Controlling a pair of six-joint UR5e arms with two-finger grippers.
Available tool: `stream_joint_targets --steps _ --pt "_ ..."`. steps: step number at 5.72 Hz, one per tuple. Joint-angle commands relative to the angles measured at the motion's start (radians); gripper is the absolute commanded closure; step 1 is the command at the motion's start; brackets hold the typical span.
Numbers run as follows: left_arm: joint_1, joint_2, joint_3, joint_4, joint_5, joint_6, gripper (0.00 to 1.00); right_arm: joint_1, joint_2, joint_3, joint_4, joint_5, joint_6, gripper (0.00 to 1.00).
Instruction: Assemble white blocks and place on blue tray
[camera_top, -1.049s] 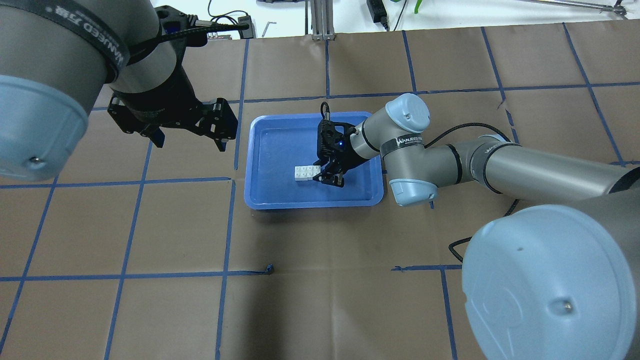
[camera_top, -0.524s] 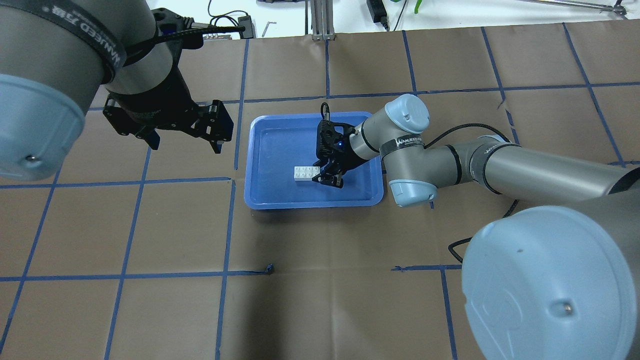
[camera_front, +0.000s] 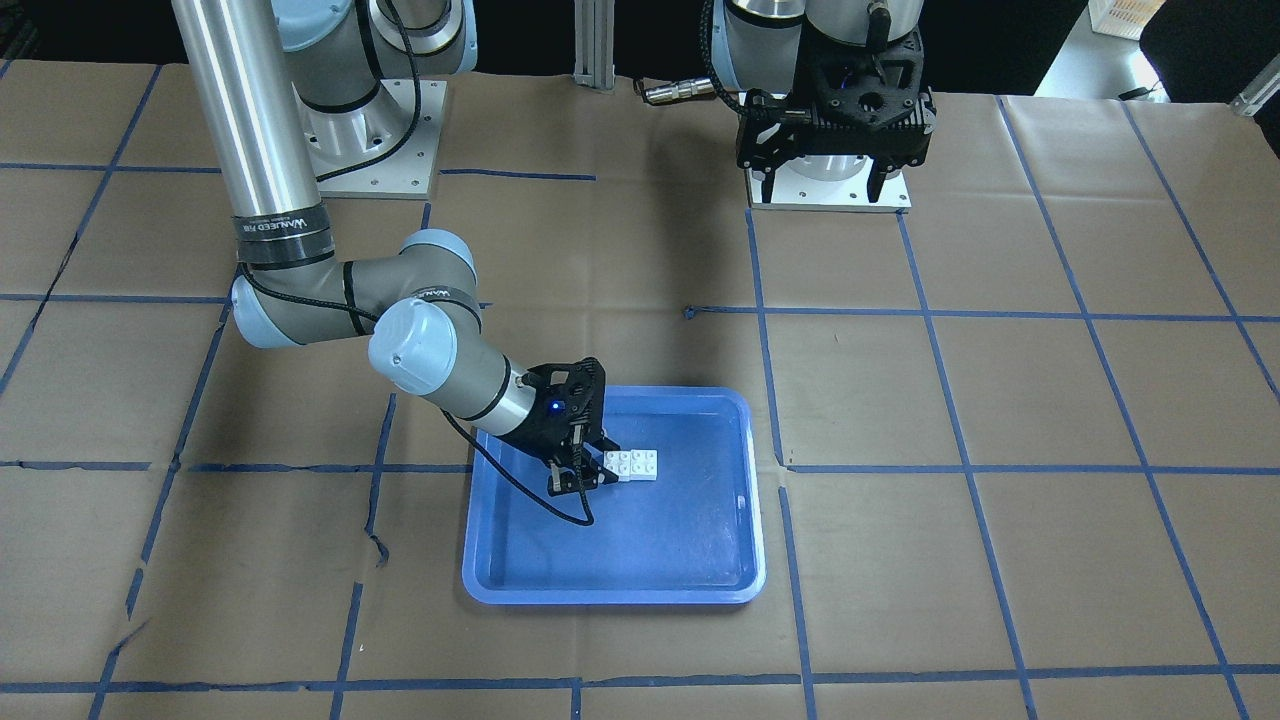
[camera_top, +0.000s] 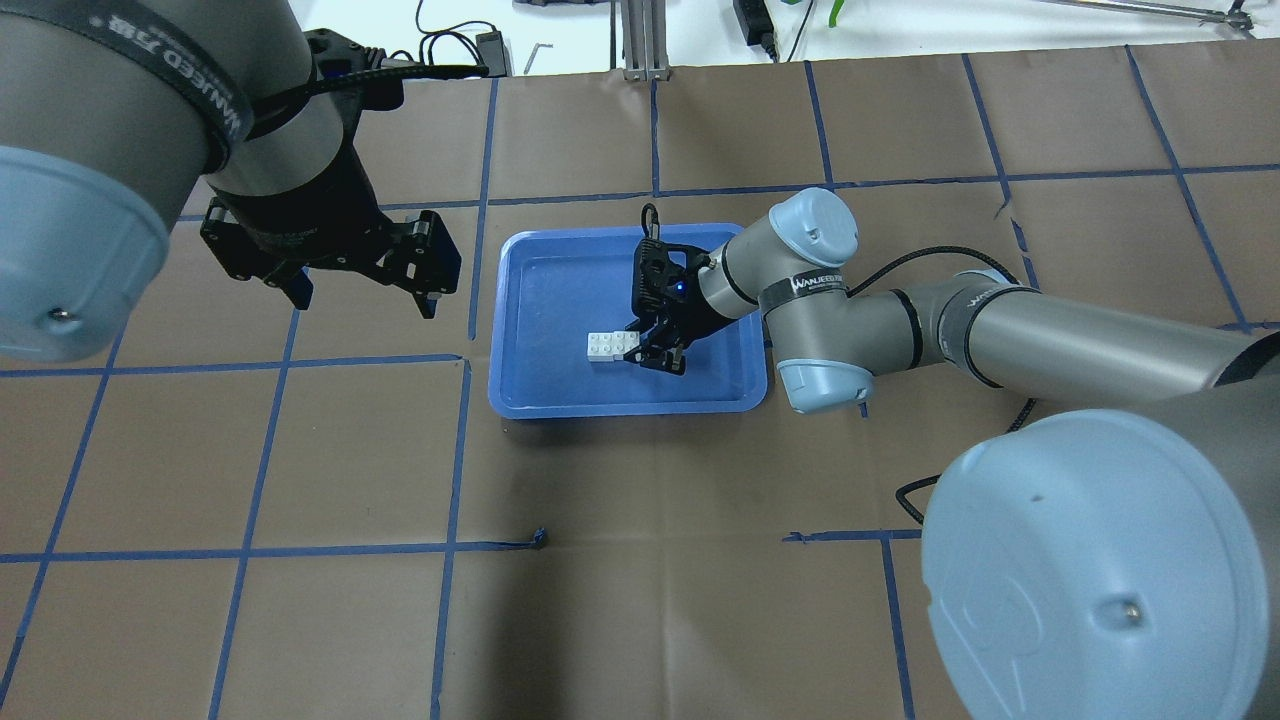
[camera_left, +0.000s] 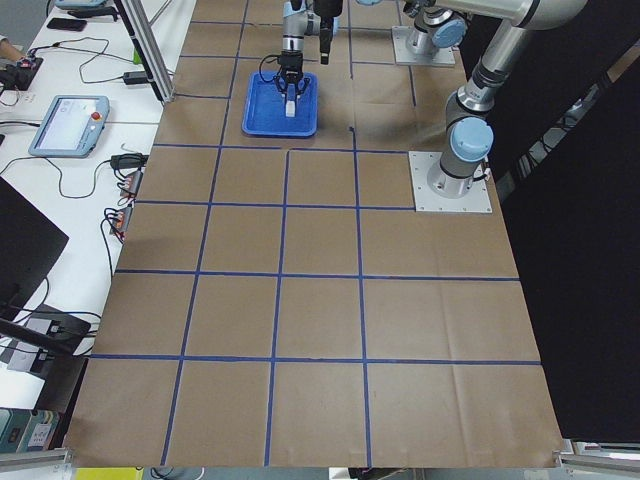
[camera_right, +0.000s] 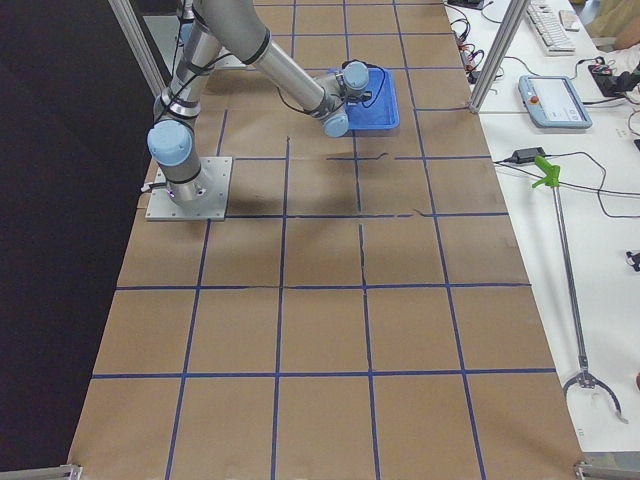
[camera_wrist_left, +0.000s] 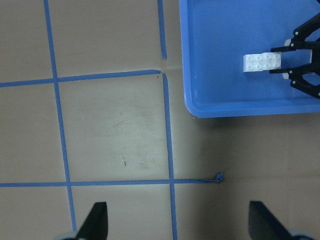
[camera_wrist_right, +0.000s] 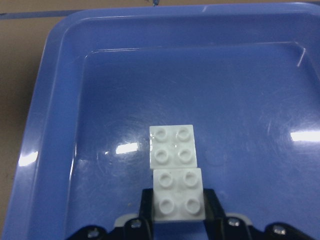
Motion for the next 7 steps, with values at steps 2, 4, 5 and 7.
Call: stream_joint_targets --steps 2,4,5,7 --pt "0.006 0.009 0.007 -0.029 0.001 0.000 0.01 0.000 0.002 0.000 0.001 0.004 0.001 0.60" --pt "0.000 0.026 -0.009 -0.042 0.015 0.002 0.01 0.000 0.002 0.000 0.001 0.007 0.004 0.46" --pt "-0.003 0.021 -0.008 -0.045 0.015 0.002 0.01 0.000 0.002 0.000 0.001 0.007 0.004 0.43" --pt "-0.015 0.035 -0.005 -0.089 0.012 0.002 0.01 0.000 0.000 -0.008 0.000 0.012 0.007 0.02"
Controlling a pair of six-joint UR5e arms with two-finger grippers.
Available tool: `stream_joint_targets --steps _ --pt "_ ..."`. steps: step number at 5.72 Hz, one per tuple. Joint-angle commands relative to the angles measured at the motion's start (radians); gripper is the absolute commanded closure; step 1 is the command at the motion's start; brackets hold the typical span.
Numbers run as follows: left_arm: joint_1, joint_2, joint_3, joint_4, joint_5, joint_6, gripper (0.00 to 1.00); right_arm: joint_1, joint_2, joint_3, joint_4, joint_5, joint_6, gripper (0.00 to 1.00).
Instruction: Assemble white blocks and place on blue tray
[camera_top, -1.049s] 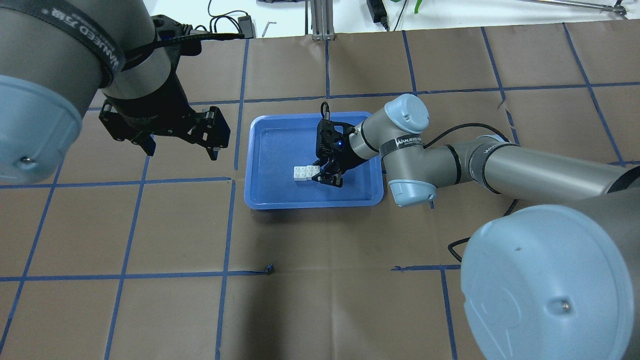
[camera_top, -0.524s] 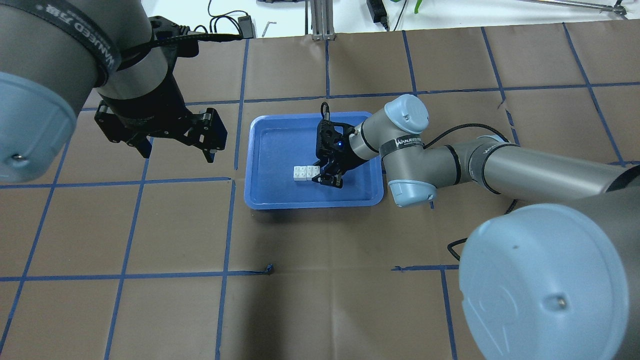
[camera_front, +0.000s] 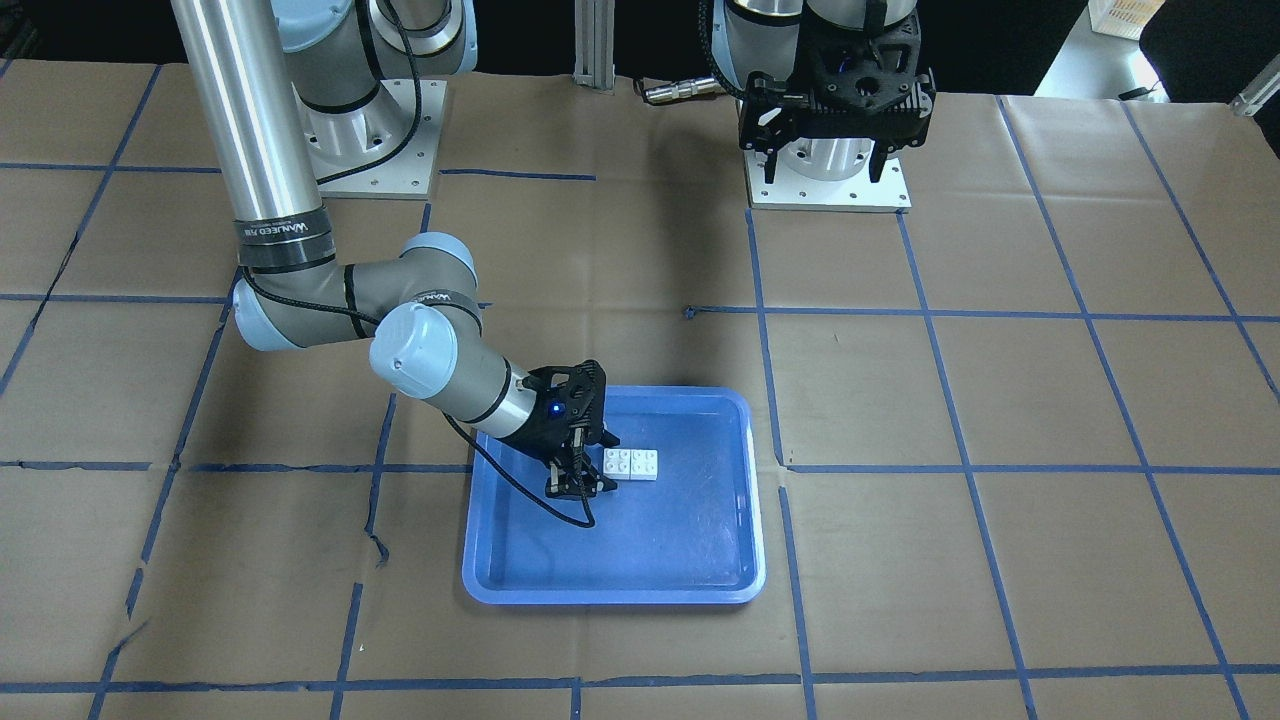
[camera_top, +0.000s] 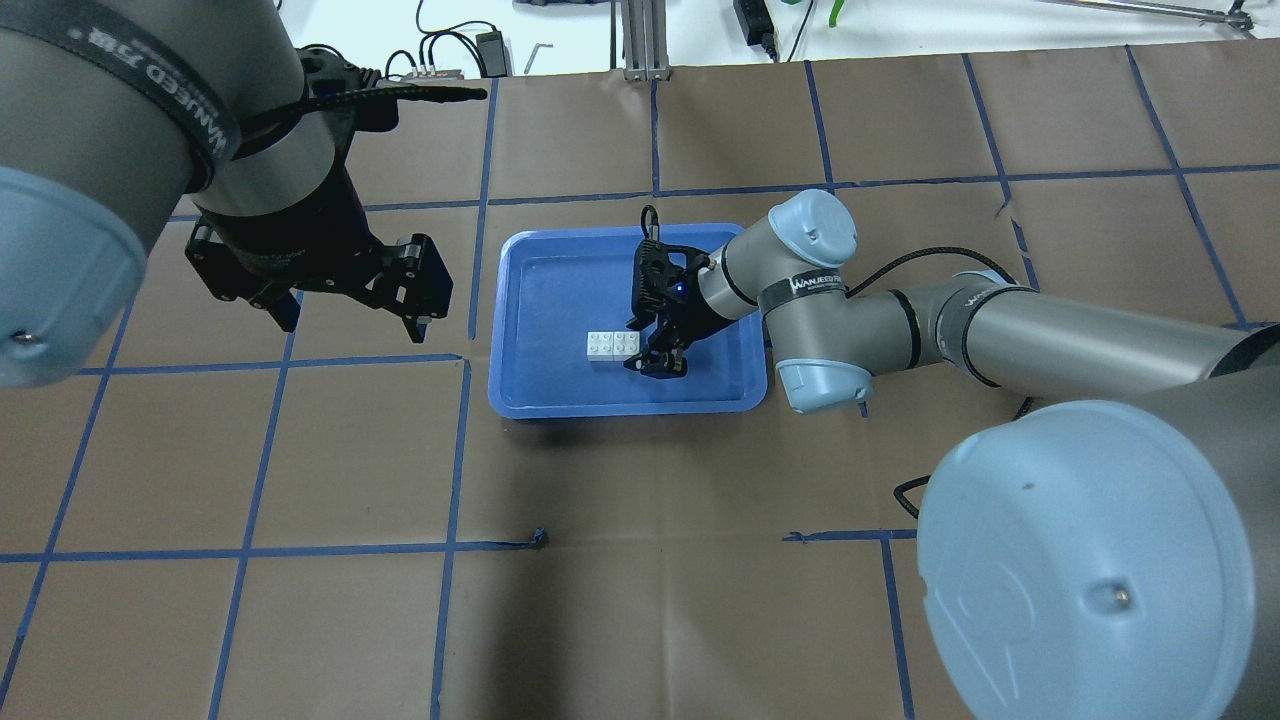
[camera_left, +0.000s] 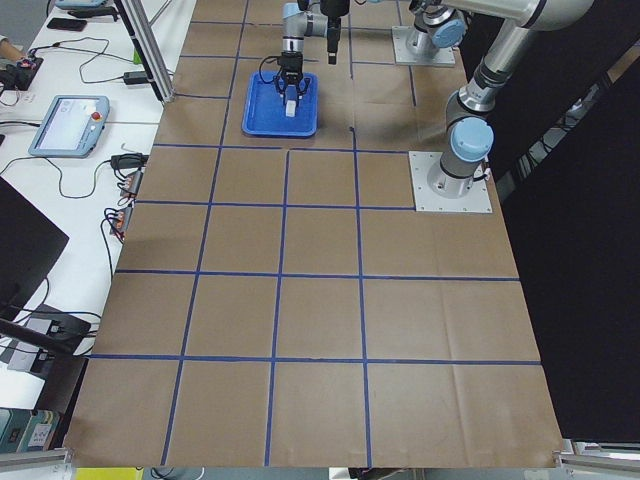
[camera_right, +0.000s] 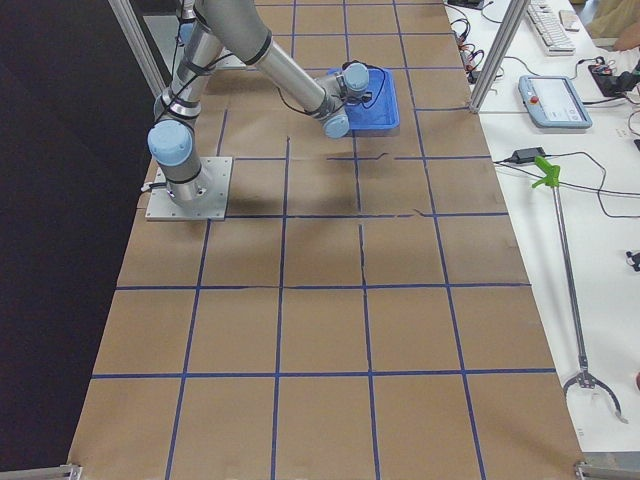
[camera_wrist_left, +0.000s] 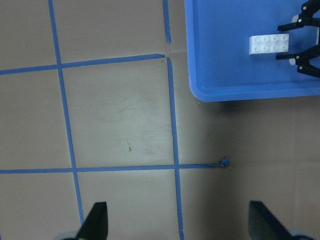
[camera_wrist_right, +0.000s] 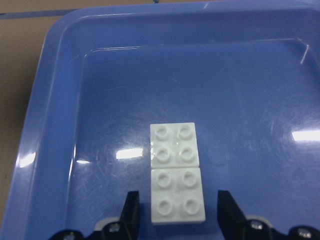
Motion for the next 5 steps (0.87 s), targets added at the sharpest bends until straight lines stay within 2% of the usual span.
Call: stream_joint_targets --steps 1,2,3,4,5 --pt "-0.010 -0.007 0.017 -0.029 -0.003 0.000 0.01 -0.002 -0.018 -0.010 -0.002 -0.013 0.066 0.00" --pt "-0.018 0.014 -0.006 -0.031 -0.004 0.000 0.01 -0.008 -0.071 -0.039 0.030 -0.065 0.159 0.00" --pt "-0.019 -0.011 0.015 -0.032 -0.004 0.000 0.01 -0.014 -0.146 -0.053 0.158 -0.187 0.304 0.00" --pt "-0.021 -0.002 0.006 -0.031 -0.004 0.000 0.01 -0.017 -0.218 -0.059 0.311 -0.226 0.421 0.00" --pt "-0.022 0.010 0.014 -0.037 -0.010 0.000 0.01 -0.028 -0.249 -0.057 0.331 -0.320 0.576 0.00"
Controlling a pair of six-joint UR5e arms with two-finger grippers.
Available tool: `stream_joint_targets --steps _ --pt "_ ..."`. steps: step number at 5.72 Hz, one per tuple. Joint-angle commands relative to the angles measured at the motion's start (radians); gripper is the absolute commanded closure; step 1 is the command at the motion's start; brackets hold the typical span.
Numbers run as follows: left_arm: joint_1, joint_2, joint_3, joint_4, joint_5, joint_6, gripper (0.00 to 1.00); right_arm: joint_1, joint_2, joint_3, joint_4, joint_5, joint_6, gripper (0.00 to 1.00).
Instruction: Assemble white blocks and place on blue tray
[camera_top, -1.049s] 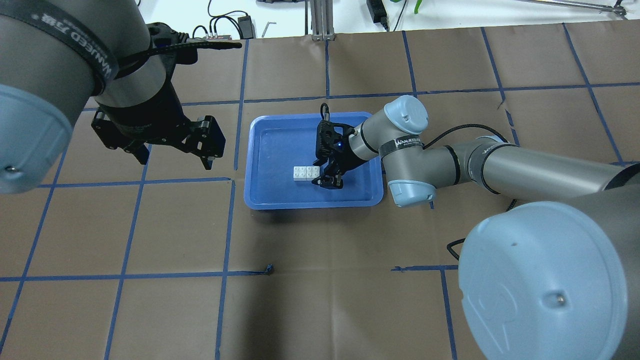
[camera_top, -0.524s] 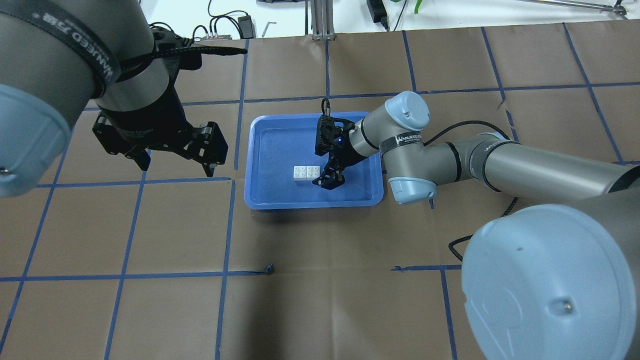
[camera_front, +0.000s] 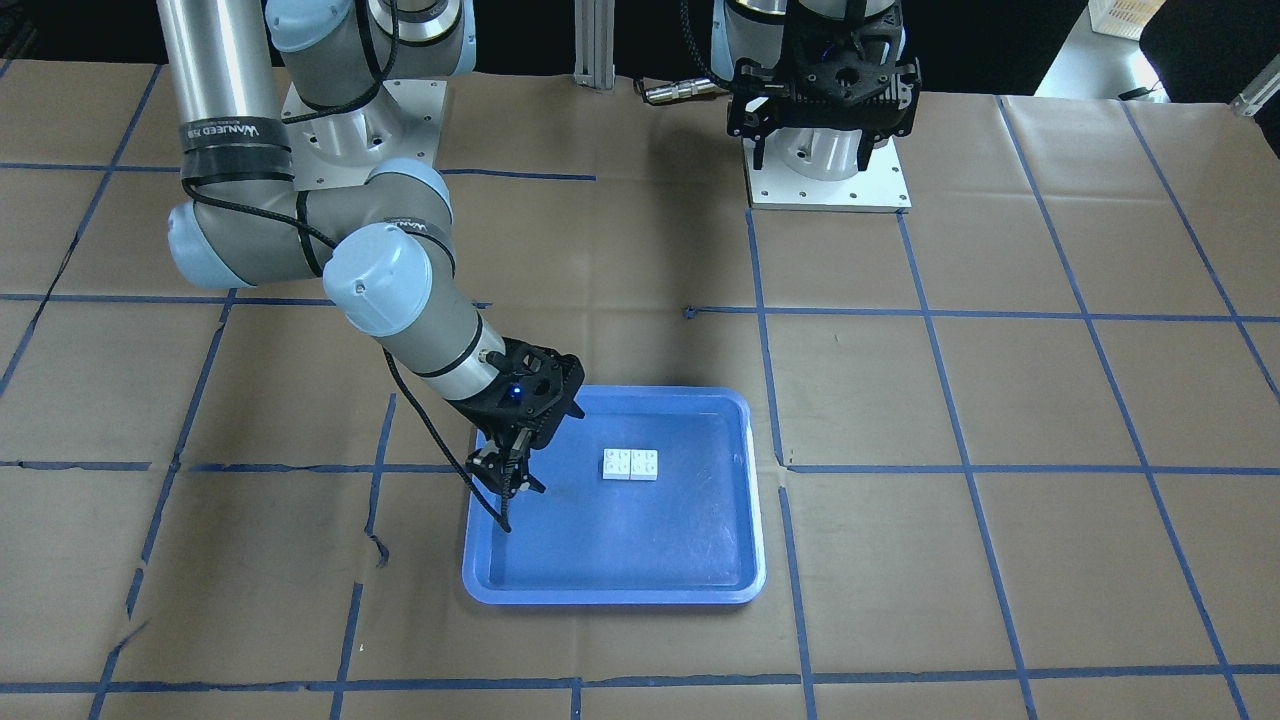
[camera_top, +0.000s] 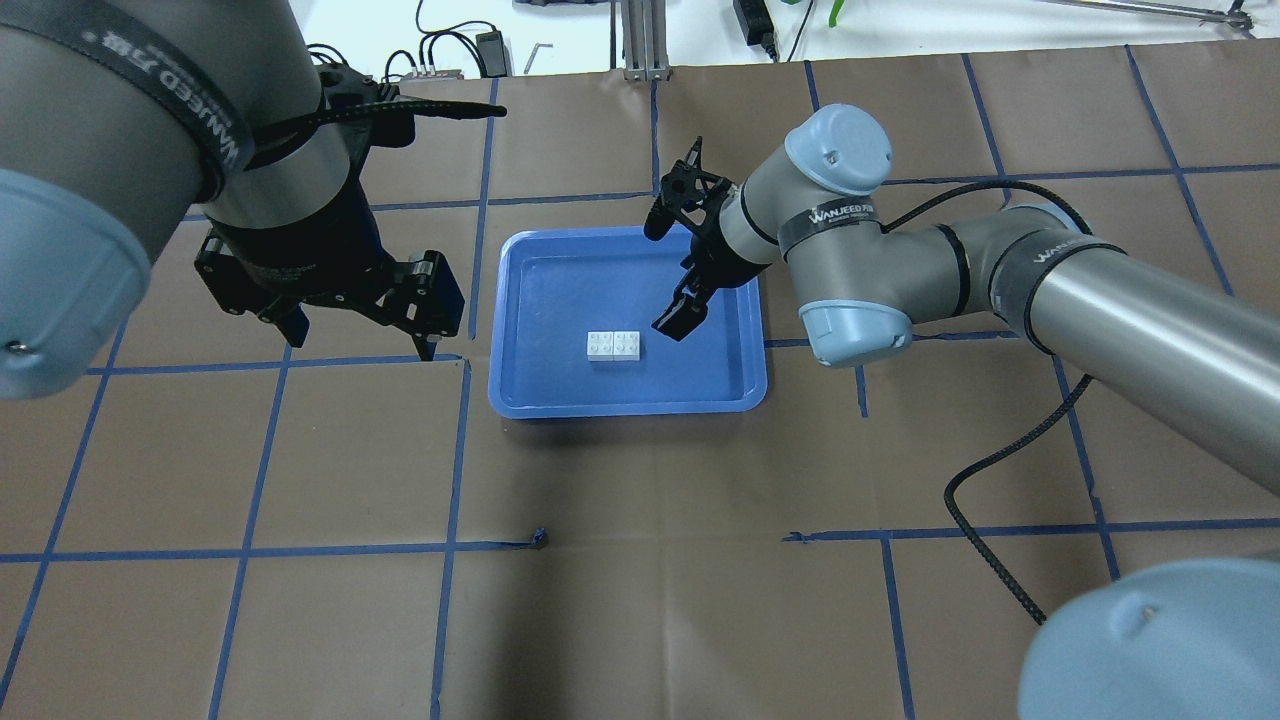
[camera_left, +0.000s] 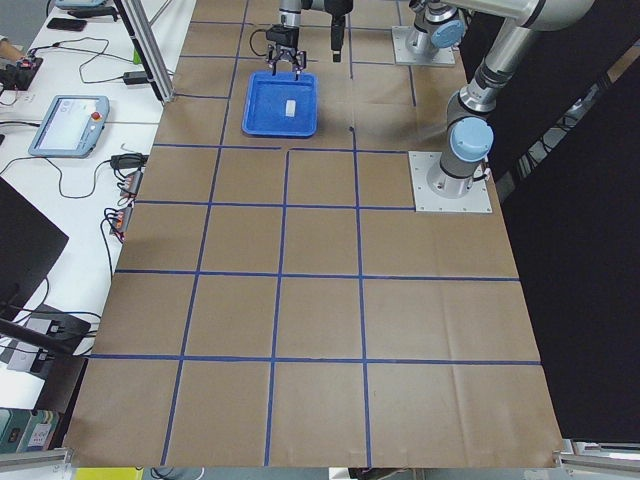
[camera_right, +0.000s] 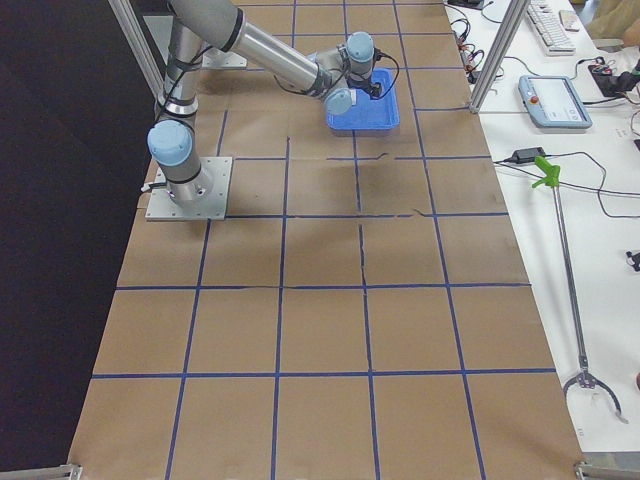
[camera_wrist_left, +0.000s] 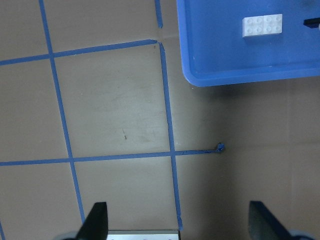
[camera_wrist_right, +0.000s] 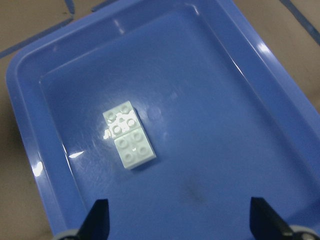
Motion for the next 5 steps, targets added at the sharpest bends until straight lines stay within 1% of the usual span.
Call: stream_joint_targets --steps 1,2,3,4,5 --pt "-0.003 0.015 -0.002 -0.008 -0.004 0.000 0.01 -0.016 -0.059 -0.003 0.116 -0.132 0.260 0.00" --pt "-0.005 0.023 -0.001 -0.021 -0.006 0.000 0.01 -0.043 -0.117 -0.003 0.241 -0.182 0.339 0.00" --pt "-0.002 0.023 0.007 -0.016 -0.007 0.000 0.01 -0.110 -0.184 -0.005 0.370 -0.190 0.458 0.00" --pt "-0.002 0.025 0.003 -0.016 -0.001 0.000 0.01 -0.165 -0.246 -0.047 0.558 -0.199 0.475 0.00" --pt "-0.003 0.031 -0.004 -0.021 -0.001 0.000 0.01 -0.168 -0.258 -0.177 0.729 -0.298 0.643 0.00"
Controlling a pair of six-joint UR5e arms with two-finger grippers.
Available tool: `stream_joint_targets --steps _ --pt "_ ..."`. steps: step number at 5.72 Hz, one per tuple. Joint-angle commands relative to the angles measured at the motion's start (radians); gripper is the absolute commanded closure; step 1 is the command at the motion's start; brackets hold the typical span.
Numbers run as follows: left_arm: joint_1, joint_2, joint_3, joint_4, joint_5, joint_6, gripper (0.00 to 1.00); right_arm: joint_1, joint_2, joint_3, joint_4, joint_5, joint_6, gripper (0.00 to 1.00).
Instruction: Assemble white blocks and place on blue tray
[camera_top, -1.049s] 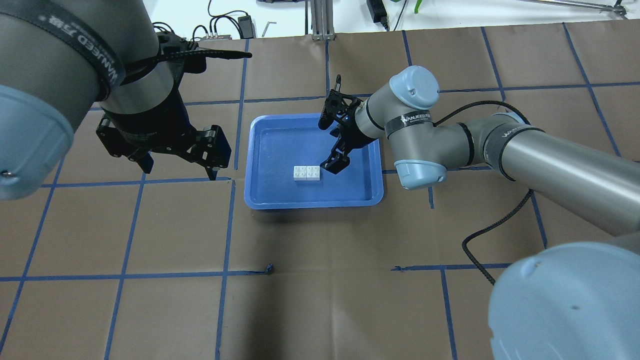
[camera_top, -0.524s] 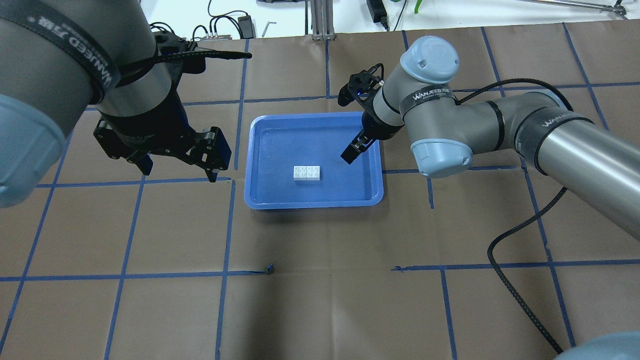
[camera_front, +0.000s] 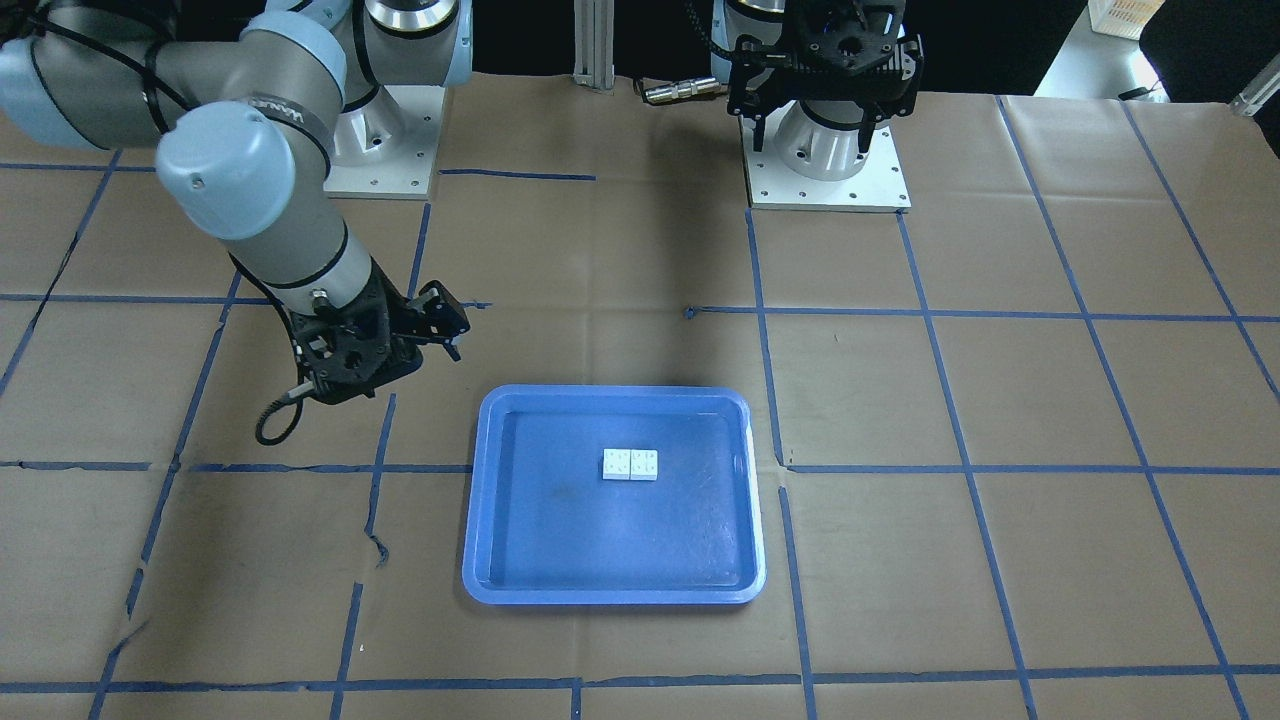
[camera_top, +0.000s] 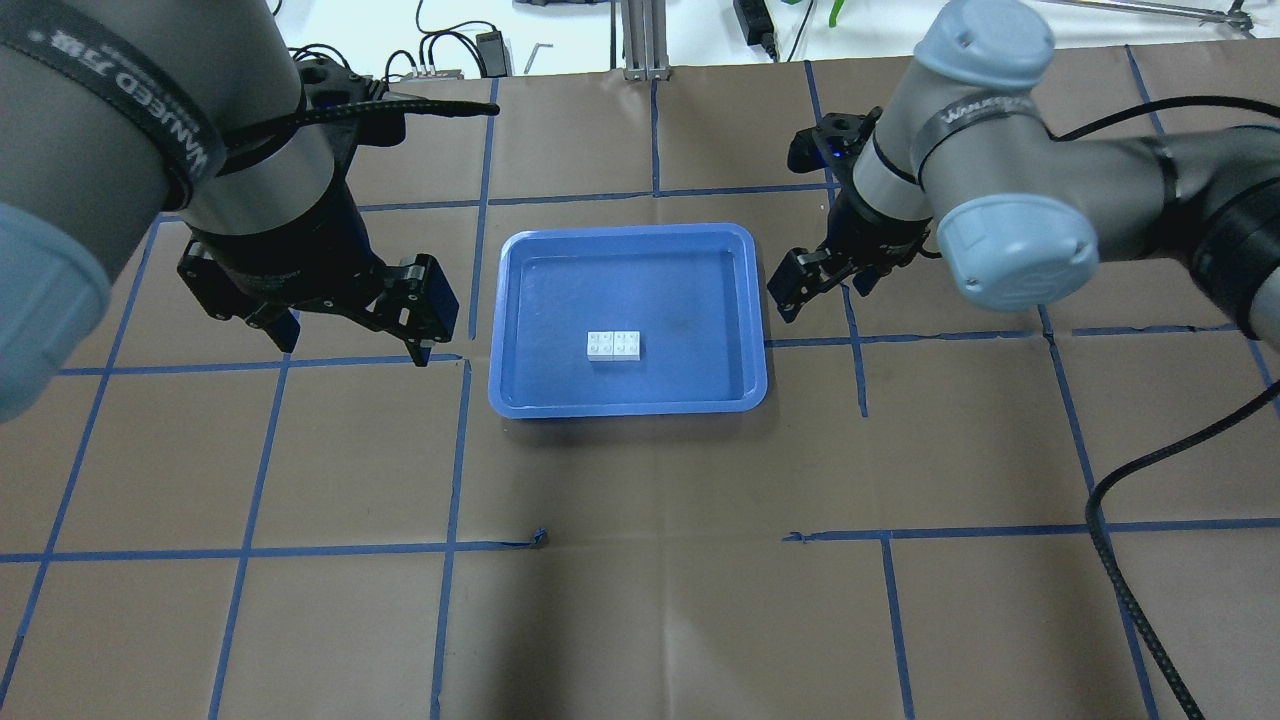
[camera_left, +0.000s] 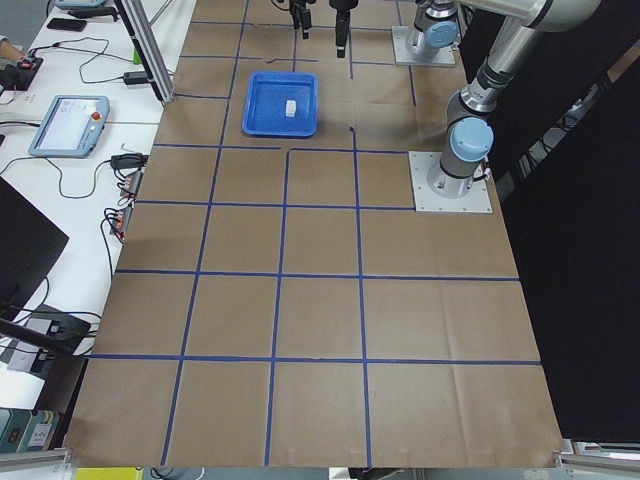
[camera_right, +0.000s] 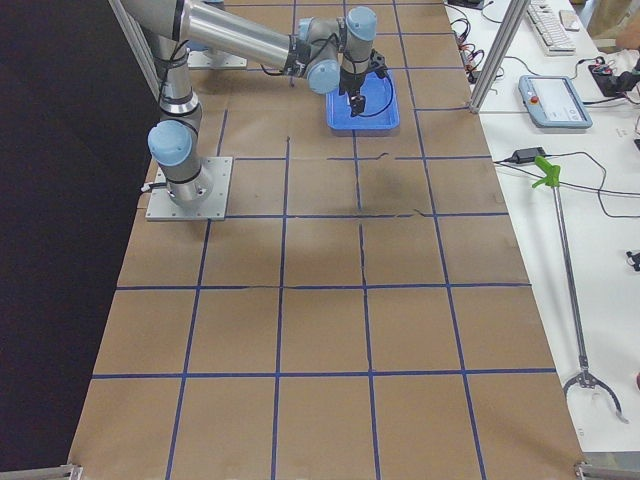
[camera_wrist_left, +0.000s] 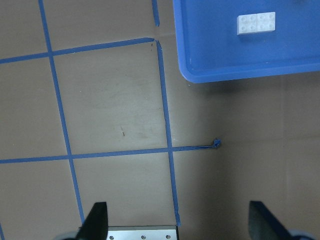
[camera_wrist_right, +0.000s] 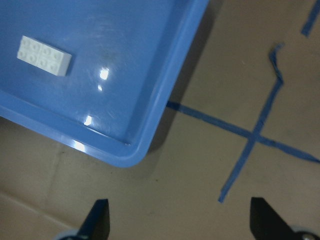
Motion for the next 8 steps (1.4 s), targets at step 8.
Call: stream_joint_targets --steps 8 --pt "0.125 -0.012 0.014 0.084 -0.128 -0.006 0.01 -0.017 -0.047 -0.312 0.498 -0.088 0.441 0.00"
